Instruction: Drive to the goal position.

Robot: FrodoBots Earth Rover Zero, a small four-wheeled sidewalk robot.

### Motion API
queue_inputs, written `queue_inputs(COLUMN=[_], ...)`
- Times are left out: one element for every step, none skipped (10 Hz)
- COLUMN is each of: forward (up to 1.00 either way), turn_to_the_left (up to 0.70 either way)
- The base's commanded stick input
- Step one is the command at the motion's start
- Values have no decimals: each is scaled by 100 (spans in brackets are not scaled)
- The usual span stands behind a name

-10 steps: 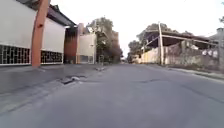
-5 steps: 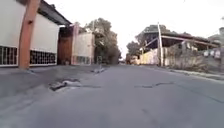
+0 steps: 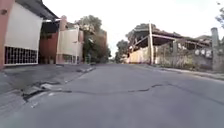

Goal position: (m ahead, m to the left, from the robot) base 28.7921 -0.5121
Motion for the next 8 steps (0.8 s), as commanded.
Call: queue_inputs(forward=[100, 100, 100, 100, 100, 100, 100, 100], turn_to_the_left=[0, 0, 0, 0, 0, 0, 0, 0])
